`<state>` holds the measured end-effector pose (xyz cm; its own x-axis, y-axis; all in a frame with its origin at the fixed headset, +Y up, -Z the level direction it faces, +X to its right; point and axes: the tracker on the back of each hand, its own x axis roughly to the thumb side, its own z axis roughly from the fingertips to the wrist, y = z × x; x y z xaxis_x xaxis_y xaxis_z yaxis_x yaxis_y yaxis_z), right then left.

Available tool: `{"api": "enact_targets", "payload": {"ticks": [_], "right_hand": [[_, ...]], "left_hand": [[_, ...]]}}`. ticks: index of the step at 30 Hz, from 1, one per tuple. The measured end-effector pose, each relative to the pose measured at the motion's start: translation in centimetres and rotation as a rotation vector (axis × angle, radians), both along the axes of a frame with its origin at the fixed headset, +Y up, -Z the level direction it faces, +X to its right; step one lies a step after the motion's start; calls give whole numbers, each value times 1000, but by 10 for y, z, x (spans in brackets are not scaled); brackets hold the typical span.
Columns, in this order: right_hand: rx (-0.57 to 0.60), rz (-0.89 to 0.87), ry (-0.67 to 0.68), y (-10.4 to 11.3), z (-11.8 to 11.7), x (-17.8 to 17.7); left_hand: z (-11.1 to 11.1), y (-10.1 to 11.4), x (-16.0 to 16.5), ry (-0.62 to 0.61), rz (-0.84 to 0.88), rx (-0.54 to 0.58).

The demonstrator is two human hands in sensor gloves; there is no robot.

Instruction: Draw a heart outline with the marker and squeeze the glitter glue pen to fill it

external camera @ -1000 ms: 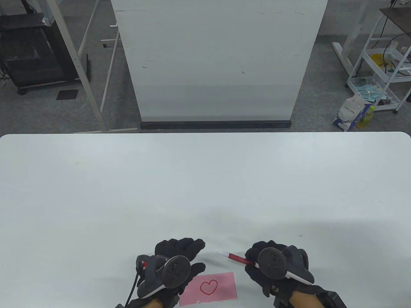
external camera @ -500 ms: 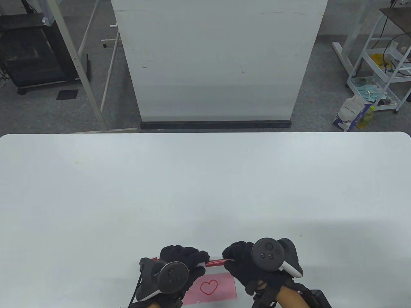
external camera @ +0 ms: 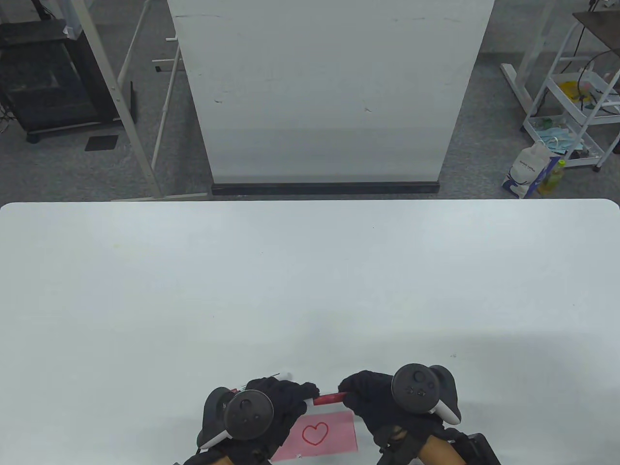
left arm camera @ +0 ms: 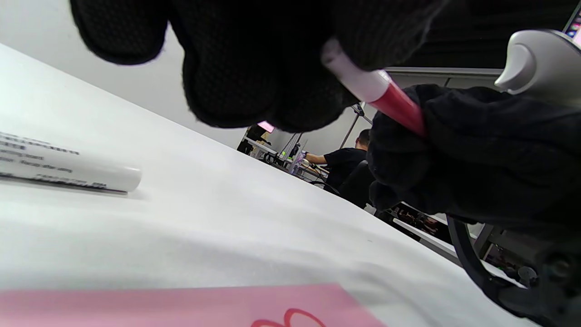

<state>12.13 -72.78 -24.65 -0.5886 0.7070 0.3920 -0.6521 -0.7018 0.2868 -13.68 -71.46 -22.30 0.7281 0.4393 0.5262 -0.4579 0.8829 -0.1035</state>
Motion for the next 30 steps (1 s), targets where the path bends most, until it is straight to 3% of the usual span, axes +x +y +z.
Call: {"api": "enact_targets", "payload": {"ticks": [3, 12, 30], "right_hand": [[15, 4, -12, 1, 2, -1], [31, 26, 10, 3, 7, -2], [20, 40, 65, 3, 11, -4]], "left_hand": [[3, 2, 4, 28, -77, 71], [10, 8, 6, 93, -33, 183], [11, -2, 17, -41, -115, 99]]}}
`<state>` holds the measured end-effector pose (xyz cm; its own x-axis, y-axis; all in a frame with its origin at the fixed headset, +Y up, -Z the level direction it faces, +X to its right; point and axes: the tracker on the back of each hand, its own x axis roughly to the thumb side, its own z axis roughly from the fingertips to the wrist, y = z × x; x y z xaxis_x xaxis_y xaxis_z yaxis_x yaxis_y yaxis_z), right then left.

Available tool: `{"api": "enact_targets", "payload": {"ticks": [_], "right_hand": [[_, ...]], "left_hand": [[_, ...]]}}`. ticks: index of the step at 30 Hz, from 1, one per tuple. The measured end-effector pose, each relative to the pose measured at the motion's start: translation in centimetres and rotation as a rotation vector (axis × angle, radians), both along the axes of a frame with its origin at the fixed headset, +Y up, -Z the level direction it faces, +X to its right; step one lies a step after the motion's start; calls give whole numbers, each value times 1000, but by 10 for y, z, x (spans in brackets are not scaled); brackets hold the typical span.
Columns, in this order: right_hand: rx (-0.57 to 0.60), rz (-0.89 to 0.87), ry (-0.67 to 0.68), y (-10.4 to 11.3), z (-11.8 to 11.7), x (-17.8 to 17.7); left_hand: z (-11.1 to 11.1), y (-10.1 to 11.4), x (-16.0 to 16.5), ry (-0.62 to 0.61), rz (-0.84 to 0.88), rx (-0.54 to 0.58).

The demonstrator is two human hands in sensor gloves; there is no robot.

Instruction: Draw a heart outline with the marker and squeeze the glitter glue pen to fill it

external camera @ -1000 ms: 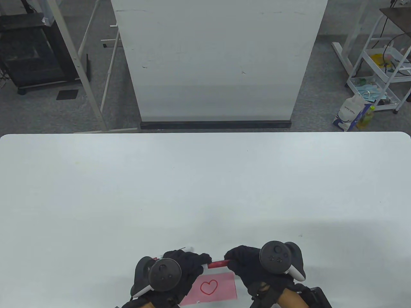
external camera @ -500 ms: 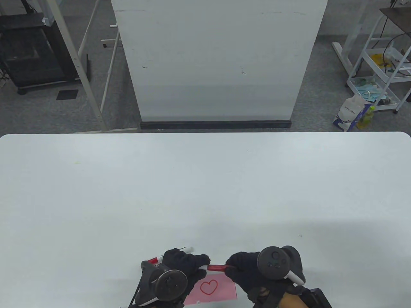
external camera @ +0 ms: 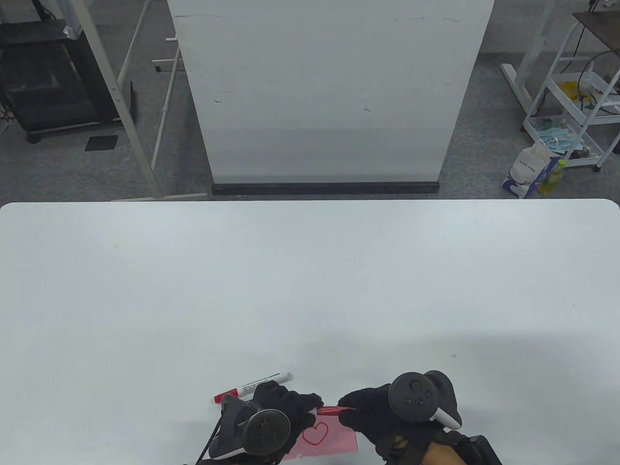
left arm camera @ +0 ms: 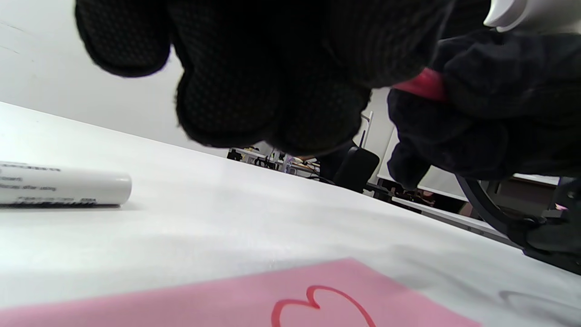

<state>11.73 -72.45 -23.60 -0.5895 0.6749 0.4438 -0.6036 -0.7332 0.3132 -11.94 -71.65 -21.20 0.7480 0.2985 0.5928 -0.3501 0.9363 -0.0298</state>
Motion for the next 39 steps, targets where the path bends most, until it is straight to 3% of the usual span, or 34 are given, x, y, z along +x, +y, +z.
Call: {"api": "enact_targets", "payload": {"ticks": [7, 11, 20, 29, 39], "right_hand": [[13, -2, -8, -3, -2, 2], [0, 0, 9, -5, -2, 1], [-7, -18, 7, -6, -1, -1], [23, 1, 7, -5, -1, -2], [23, -13, 16, -2, 1, -1]], "left_hand": [[-1, -2, 1, -32, 22, -68], [-8, -5, -4, -26, 120, -183], [-2, 2, -4, 19, 33, 32], [-5, -4, -5, 14, 5, -35], [-1, -1, -3, 29, 44, 111]]}}
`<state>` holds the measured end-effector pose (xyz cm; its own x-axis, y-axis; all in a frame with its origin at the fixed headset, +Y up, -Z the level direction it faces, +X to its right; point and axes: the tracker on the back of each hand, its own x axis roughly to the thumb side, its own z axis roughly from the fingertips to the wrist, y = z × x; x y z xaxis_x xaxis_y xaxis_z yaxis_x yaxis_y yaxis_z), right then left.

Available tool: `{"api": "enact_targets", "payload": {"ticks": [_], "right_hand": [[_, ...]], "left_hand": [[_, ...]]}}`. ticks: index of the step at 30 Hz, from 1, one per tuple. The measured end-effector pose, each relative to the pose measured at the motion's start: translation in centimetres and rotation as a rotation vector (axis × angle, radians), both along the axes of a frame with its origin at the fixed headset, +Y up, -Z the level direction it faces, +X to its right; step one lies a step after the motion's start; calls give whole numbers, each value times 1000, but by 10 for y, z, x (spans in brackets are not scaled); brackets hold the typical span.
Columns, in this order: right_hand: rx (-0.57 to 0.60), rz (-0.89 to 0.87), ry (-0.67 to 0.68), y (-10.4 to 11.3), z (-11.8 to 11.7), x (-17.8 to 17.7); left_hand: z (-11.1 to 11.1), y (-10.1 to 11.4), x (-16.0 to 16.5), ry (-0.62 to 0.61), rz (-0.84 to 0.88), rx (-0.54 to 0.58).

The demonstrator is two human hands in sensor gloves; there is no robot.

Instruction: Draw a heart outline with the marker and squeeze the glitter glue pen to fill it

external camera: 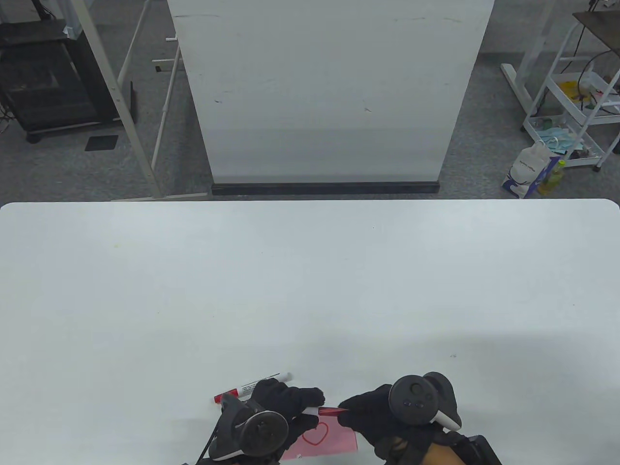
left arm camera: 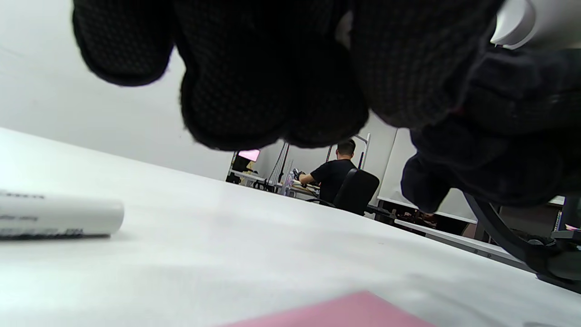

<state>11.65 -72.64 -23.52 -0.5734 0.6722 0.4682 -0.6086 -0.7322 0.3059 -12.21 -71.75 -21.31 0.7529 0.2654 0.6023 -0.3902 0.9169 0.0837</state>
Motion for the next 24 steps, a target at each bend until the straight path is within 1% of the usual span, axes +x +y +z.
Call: {"api": "enact_targets", "payload": {"ticks": [2, 6, 10, 13, 18, 20, 24], "right_hand": [[3, 6, -2, 0, 0, 0], [-3, 2, 0, 0, 0, 0], [10, 12, -2, 0, 0, 1], [19, 29, 5, -1, 1, 0], [13, 28, 10, -1, 1, -2], [7, 26, 7, -1, 1, -2], [11, 35, 6, -1, 2, -2]], "left_hand": [[0, 1, -1, -1, -17, -2], [-3, -1, -3, -9, -33, -61], [-5, -4, -4, -15, -3, -113], [-5, -5, -3, -13, 19, -105], [-2, -2, -1, -14, 27, -37], [-1, -1, -1, -7, 26, -26], [-3, -3, -2, -14, 1, -71]]}}
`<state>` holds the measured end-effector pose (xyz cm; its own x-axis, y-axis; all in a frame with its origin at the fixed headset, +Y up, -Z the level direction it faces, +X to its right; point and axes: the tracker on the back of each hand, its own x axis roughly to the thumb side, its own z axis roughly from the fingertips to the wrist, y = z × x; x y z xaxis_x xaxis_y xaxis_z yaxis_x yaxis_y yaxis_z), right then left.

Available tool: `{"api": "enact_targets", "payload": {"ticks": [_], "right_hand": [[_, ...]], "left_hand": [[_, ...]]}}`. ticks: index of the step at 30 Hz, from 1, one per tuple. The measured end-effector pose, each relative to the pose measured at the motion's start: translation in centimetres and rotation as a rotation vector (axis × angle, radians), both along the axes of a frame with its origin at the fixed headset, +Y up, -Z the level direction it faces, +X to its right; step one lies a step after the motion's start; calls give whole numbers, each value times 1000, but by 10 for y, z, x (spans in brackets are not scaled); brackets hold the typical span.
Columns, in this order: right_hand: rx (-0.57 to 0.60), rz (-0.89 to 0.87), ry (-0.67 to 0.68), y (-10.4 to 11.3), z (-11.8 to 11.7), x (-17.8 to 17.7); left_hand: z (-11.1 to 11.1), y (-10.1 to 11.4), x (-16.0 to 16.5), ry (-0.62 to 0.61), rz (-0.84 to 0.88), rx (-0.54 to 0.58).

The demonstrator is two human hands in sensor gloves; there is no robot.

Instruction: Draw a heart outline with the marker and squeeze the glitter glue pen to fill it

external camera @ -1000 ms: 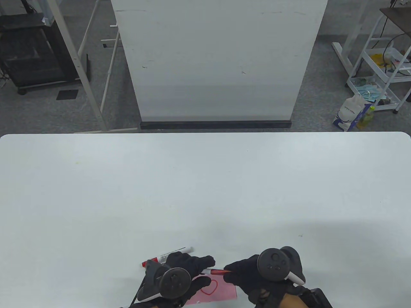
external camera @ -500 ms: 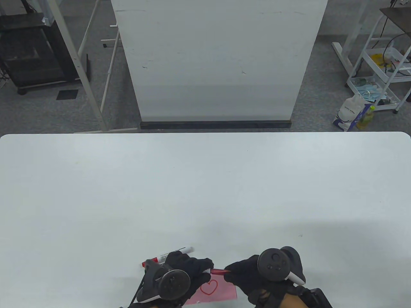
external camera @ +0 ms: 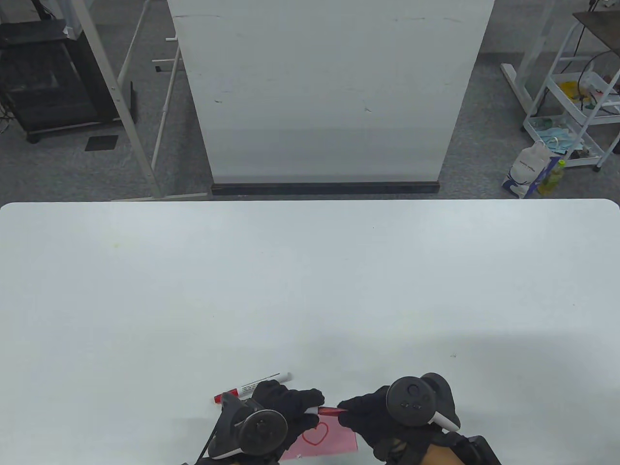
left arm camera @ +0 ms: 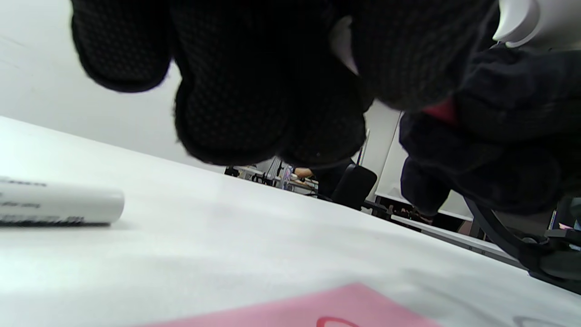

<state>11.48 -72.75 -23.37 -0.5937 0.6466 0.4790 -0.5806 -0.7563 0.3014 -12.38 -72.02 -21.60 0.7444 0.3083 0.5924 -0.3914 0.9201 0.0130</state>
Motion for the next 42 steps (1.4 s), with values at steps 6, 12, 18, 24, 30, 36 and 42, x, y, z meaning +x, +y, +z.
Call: {"api": "enact_targets", "payload": {"ticks": [6, 12, 18, 24, 30, 36, 42], "right_hand": [[1, 20, -7, 0, 0, 0], [-7, 99, -34, 0, -2, 3], [-19, 256, -37, -4, 1, -7], [-26, 384, -31, -6, 6, -14], [38, 411, -33, -9, 10, -17], [27, 389, 47, -16, 12, -20], [-36, 241, 47, -18, 8, -16]], "left_hand": [[-5, -3, -3, 10, -43, -81], [-13, -8, -13, 87, -132, -149], [-17, -16, -10, 125, -307, -180], [-18, -22, -7, 122, -350, -224], [-17, -29, -1, 112, -408, -225], [-14, -31, 3, 113, -436, -202], [-14, -31, 4, 114, -435, -198]]}}
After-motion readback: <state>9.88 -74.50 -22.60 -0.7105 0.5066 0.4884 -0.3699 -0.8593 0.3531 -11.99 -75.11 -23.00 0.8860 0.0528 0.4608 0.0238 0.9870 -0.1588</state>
